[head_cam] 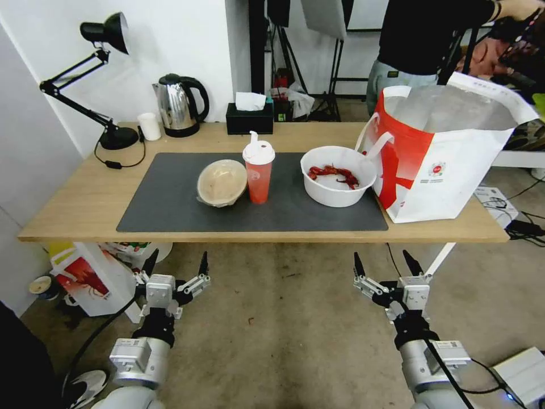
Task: Pick up the trash from the table and place it into the takeout bag.
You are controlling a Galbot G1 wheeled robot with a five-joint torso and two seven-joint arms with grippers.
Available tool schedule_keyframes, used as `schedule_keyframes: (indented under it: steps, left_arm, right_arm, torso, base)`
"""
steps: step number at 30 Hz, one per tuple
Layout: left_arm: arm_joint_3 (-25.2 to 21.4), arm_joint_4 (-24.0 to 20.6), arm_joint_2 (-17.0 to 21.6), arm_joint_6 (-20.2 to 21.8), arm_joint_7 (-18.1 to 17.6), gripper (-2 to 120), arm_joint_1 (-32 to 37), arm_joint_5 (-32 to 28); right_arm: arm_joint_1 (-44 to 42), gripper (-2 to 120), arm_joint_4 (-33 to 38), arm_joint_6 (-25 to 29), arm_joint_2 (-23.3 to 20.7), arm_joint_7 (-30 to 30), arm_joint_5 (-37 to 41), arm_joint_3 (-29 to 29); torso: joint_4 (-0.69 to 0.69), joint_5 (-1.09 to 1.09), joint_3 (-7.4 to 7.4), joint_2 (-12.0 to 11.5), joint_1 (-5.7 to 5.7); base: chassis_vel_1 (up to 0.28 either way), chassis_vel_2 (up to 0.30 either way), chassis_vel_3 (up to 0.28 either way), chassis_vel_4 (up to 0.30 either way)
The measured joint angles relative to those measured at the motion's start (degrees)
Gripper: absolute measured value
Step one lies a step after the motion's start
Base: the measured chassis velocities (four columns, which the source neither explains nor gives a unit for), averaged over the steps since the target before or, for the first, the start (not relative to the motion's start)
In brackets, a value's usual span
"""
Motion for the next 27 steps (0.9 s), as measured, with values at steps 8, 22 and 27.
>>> schedule_keyframes:
  steps: [8, 22, 27]
  left_arm:
    - [0.0, 0.0, 0.0, 0.0, 0.0, 100, 0.0, 0.0]
    - [0.0, 0.0, 0.0, 0.0, -0.01, 100, 0.0, 0.0]
    - [0.0, 0.0, 0.0, 0.0, -0.01, 100, 0.0, 0.0]
  right_arm:
    - [0.0, 100, 0.0, 0.0, 0.0, 0.0, 0.0, 0.0]
    - [3.25, 100, -7.28, 2.96, -1.64, 2.25, -3.34, -3.96]
    - [7.45, 100, -16.39, 7.13, -3.76, 5.38, -7.83, -9.08]
  torso:
    - [0.0, 0.0, 0.0, 0.0, 0.0]
    - [0.01, 0.0, 0.0, 0.0, 0.0]
    - [0.0, 0.0, 0.0, 0.0, 0.0]
  base:
    - [0.0, 0.0, 0.0, 0.0]
    - [0.0, 0.0, 0.0, 0.0]
    - [0.0, 0.0, 0.0, 0.0]
